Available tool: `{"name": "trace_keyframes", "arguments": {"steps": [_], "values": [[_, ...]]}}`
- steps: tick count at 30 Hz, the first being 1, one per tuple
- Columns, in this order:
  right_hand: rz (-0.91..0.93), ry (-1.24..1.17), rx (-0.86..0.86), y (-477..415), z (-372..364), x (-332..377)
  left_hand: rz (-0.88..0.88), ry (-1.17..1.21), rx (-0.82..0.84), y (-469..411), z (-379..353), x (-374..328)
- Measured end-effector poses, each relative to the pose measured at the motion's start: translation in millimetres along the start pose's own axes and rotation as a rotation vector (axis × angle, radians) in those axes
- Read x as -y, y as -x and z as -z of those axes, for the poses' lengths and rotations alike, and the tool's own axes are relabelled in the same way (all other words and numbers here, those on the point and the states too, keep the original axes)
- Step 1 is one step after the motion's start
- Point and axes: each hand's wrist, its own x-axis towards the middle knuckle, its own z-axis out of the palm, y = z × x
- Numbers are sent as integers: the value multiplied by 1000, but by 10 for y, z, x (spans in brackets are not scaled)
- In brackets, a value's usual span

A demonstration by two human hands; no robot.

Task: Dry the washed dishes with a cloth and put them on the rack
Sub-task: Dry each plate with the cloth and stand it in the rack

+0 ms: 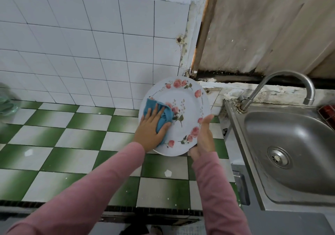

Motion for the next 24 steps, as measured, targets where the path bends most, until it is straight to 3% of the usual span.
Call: {"name": "trace_keyframes", "arguments": {"steps": [6, 13, 20, 24], "values": [[-5, 24, -63, 112, -57, 5, 149, 140, -16, -56, 71, 71], [93, 158, -201, 452, 125, 196, 202, 486, 35, -200, 89, -227], [156, 108, -423, 941, 389, 623, 126, 638, 270, -317, -65, -1064], [276, 237, -564, 1313, 677, 850, 136, 717, 406, -392, -290, -1611]]}}
